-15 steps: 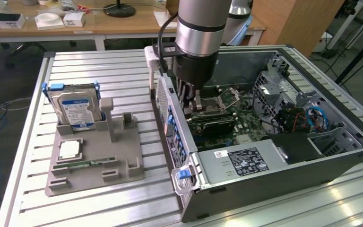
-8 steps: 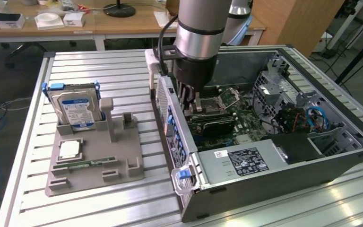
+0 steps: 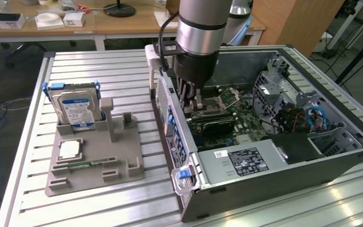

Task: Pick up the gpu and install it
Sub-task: 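Press down on the gpu until it lock into place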

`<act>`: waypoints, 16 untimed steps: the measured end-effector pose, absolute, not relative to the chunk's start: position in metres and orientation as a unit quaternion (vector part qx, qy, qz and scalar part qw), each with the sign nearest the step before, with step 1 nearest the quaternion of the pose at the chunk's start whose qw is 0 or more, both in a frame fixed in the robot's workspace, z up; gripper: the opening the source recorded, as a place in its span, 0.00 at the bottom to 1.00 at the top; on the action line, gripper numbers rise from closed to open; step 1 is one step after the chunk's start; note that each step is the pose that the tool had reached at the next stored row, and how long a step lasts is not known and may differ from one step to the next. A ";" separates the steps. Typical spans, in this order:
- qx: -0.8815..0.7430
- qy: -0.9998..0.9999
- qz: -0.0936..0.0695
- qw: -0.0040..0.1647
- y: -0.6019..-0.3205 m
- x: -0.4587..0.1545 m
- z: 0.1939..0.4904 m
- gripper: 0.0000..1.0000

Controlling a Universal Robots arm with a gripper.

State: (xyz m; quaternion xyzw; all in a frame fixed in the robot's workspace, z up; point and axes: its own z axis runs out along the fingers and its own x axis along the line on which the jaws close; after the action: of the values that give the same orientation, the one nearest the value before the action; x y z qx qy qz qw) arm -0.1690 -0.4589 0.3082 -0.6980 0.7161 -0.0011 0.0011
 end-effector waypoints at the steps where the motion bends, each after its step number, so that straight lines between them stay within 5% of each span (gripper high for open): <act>1: -0.698 0.716 -0.001 0.001 -0.459 -0.168 0.308 0.11; 16: -0.695 0.719 0.003 0.004 -0.458 -0.171 0.299 0.11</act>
State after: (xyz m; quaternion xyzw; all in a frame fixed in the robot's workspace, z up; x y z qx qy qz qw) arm -0.1709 -0.4577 0.2992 -0.6947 0.7193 0.0029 0.0043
